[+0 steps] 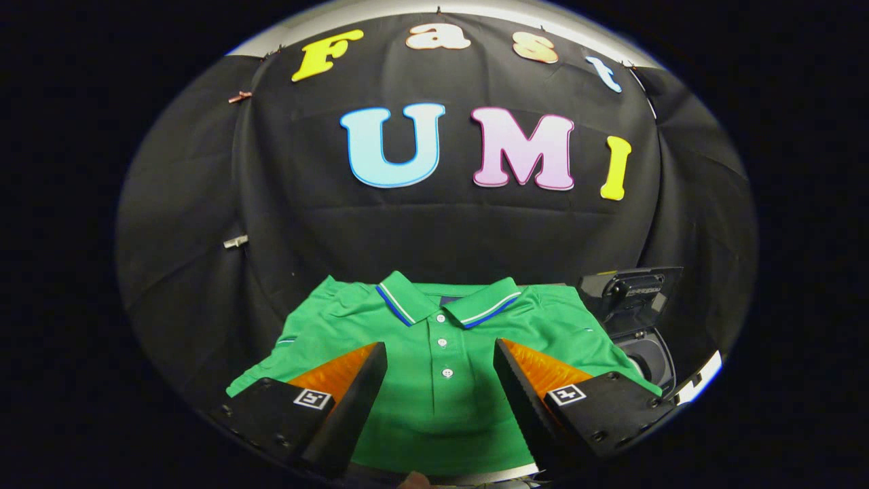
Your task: Put the clothes into the washing machine and then close the washing machine lid.
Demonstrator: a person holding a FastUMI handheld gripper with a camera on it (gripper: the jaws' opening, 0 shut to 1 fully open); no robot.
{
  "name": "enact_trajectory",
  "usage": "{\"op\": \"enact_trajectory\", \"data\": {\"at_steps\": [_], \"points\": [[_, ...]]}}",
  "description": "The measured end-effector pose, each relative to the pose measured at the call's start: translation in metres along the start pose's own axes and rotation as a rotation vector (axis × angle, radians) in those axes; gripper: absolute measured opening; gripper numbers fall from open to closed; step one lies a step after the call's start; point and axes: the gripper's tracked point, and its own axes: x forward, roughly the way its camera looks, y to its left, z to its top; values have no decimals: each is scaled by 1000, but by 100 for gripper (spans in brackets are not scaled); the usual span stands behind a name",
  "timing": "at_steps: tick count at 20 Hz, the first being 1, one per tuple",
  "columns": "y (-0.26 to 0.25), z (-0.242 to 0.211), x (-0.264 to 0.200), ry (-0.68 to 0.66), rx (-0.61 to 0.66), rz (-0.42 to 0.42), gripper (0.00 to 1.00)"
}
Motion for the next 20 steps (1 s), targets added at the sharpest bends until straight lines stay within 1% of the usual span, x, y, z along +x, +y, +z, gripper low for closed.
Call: {"op": "enact_trajectory", "data": {"at_steps": [1, 5, 8, 10, 13, 15, 18, 20], "points": [[-5, -1, 7, 38, -9, -12, 99], [-6, -5, 35, 186, 6, 1, 100], [-8, -22, 45, 339, 26, 15, 99], [-9, -30, 51, 410, 34, 23, 99], [-6, -27, 52, 433, 63, 34, 99], [-7, -29, 52, 455, 34, 25, 100], [-6, -32, 52, 513, -45, 12, 100], [-7, -34, 54, 574, -15, -8, 100]]}}
